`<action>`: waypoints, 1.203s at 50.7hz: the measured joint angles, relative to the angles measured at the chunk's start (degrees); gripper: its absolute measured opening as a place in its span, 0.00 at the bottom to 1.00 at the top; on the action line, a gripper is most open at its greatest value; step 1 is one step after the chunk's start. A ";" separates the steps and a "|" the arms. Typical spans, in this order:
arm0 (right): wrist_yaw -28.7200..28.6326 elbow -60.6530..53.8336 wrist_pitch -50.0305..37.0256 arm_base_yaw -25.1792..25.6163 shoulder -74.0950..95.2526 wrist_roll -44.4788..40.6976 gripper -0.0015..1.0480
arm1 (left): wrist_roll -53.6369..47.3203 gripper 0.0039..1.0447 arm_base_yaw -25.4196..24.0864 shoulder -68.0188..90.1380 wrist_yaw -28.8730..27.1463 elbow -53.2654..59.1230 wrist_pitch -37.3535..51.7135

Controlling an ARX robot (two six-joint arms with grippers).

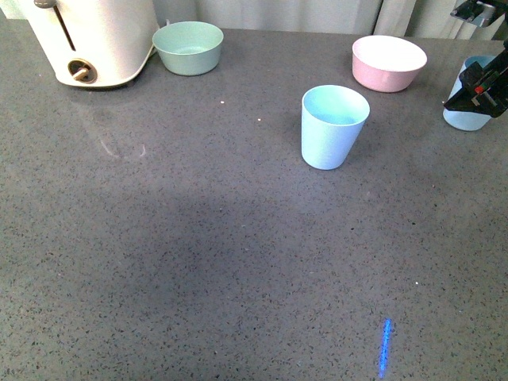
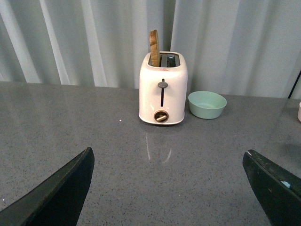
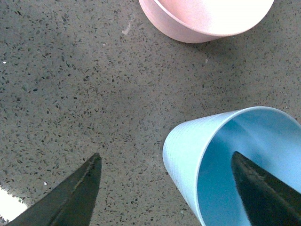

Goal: Stack blue cups with both arms

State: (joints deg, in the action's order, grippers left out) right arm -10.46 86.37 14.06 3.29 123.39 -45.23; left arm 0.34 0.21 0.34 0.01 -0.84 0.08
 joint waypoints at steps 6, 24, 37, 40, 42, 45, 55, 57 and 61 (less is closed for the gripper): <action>0.09 0.68 0.87 0.13 0.92 -0.17 0.54 | 0.00 0.92 0.00 0.00 0.00 0.00 0.02; -2.67 0.79 2.97 0.79 -0.04 0.13 0.02 | 0.00 0.92 0.00 0.00 0.00 0.00 0.00; -7.26 -2.29 6.14 0.42 -8.04 -1.16 0.02 | 0.00 0.92 0.00 0.00 0.00 0.00 0.00; -8.70 -3.02 7.13 -0.57 -10.69 -1.11 0.02 | 0.00 0.92 0.00 0.00 0.00 0.00 0.00; -9.92 -3.56 7.50 -1.62 -12.35 -1.11 0.02 | 0.00 0.92 0.00 0.00 0.00 -0.02 0.00; -10.86 -4.17 7.85 -3.45 -14.21 -1.05 0.02 | 0.00 0.92 0.00 0.00 0.00 0.00 0.00; -12.24 -5.25 8.20 -11.61 -17.03 -0.15 0.02 | 0.00 0.92 0.00 0.00 0.00 -0.02 0.00; -12.37 -5.25 8.59 -13.94 -17.05 0.33 0.02 | 0.00 0.92 0.00 0.00 0.00 0.00 0.00; -12.22 -5.25 9.03 -17.07 -17.03 0.61 0.02 | 0.00 0.92 0.00 0.00 0.00 0.00 0.00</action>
State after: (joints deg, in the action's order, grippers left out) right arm -22.68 81.12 23.09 -13.78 106.37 -44.62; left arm 0.34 0.21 0.34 0.01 -0.84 0.08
